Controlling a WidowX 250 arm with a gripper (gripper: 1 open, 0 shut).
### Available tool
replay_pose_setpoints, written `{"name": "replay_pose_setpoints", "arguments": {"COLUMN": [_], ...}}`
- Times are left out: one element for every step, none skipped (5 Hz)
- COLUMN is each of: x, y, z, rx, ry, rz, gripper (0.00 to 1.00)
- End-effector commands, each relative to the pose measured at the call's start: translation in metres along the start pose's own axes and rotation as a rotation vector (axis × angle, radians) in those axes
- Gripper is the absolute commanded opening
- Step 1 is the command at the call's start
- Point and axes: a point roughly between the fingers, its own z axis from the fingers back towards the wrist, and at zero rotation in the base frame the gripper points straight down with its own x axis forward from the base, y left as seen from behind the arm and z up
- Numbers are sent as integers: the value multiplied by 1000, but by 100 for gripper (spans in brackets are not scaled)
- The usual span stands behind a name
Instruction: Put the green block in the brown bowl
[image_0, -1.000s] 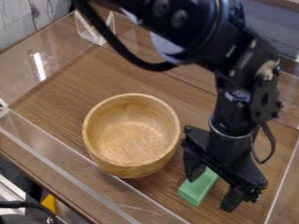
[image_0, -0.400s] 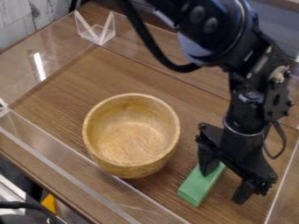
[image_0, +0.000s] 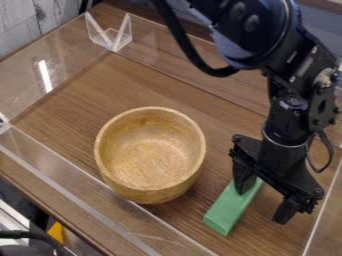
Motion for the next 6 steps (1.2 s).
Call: {"name": "replay_pose_setpoints", "arguments": {"x": [-2, -2, -1, -10, -18, -26], "y": [-6, -4, -2, 7, 15, 19], "z": [0, 6, 12, 7, 0, -1], "rx": [0, -1, -1, -2, -2, 0], "ry": [-5, 0, 3, 5, 10, 12], "rz": [-18, -44, -67, -86, -103, -58], "gripper": [100, 100, 100, 100, 100, 100]}}
